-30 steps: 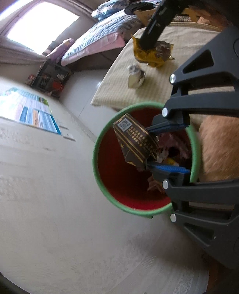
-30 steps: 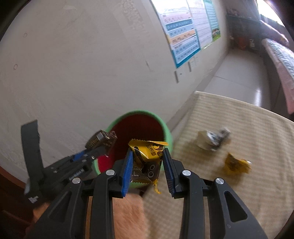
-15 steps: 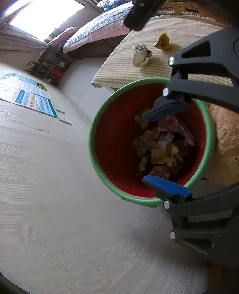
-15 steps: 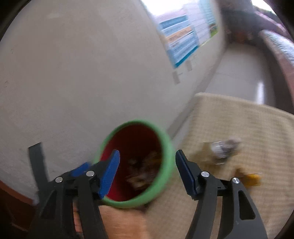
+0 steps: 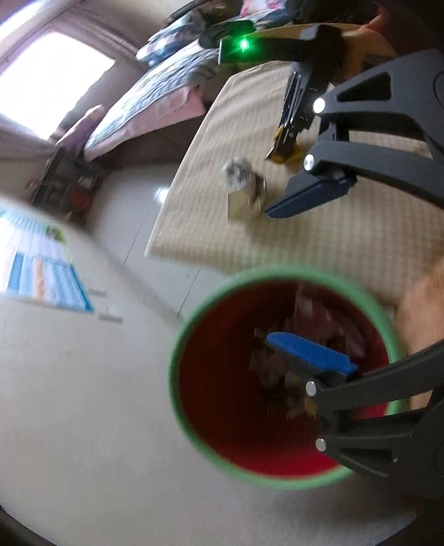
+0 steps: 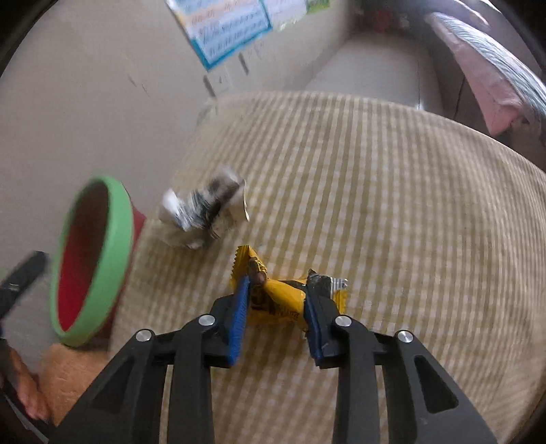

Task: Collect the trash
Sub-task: 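Grasp crumpled white-black paper with the left gripper while the right grasps a yellow snack bag, then carry the white-black paper and yellow snack bag over the red bin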

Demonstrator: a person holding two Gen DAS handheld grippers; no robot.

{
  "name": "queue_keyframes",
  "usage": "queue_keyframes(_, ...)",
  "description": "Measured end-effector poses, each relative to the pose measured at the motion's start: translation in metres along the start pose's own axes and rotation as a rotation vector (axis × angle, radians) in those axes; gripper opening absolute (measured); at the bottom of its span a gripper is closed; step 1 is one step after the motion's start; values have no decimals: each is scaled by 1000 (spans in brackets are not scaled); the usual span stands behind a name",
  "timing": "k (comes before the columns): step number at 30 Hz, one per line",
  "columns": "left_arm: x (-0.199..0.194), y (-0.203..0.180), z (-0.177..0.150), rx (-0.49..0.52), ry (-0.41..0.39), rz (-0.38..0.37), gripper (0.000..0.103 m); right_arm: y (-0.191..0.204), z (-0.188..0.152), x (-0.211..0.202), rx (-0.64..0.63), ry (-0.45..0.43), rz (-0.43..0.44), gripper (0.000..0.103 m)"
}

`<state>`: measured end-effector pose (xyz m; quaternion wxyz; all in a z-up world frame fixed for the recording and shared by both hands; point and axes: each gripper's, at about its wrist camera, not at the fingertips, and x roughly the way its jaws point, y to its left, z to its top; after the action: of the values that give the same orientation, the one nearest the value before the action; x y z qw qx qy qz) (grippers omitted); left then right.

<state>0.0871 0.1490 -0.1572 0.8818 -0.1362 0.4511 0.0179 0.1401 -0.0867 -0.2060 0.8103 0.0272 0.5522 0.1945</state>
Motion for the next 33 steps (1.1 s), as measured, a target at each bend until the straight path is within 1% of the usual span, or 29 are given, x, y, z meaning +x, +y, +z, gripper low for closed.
queue_keyframes(1, 9, -12, 3, 20, 13, -17, 66, -2, -5, -11, 7, -39, 28, 28)
queue_keyframes(2, 18, -22, 5, 34, 29, -33, 66, -4, -8, -20, 6, -61, 35, 28)
queue_keyframes(4, 33, -37, 9, 54, 53, -57, 66, -8, -16, -39, 2, -100, 37, 28)
queue_keyframes(5, 43, -46, 13, 65, 63, -73, 66, -14, -27, -52, 4, -116, 36, 28)
queue_keyframes(7, 63, -62, 18, 81, 85, -78, 66, -23, -47, -68, 16, -127, 29, 29)
queue_keyframes(11, 99, -90, 23, 106, 142, -90, 68, -41, -78, -87, 69, -127, 18, 29)
queue_keyframes(13, 109, -100, 23, 131, 156, -81, 70, -51, -93, -94, 108, -120, 16, 29)
queue_keyframes(15, 119, -107, 20, 161, 175, -48, 70, -60, -103, -96, 133, -115, 15, 29)
queue_keyframes(16, 124, -109, 19, 162, 188, -40, 64, -62, -106, -96, 141, -115, 14, 29)
queue_keyframes(17, 125, -109, 18, 154, 189, -38, 64, -63, -107, -98, 149, -117, 10, 29)
queue_keyframes(21, 116, -107, 14, 153, 180, -38, 62, -64, -113, -106, 164, -131, 6, 29)
queue_keyframes(24, 96, -103, 11, 157, 149, -35, 62, -57, -110, -110, 154, -148, 1, 29)
queue_keyframes(28, 57, -91, 2, 111, 110, -52, 62, -44, -111, -121, 134, -172, 9, 30)
queue_keyframes(30, 33, -87, -6, 84, 96, -72, 62, -37, -108, -124, 122, -182, 15, 30)
queue_keyframes(33, -4, -82, -17, 87, 40, -68, 62, -25, -104, -131, 98, -200, 15, 30)
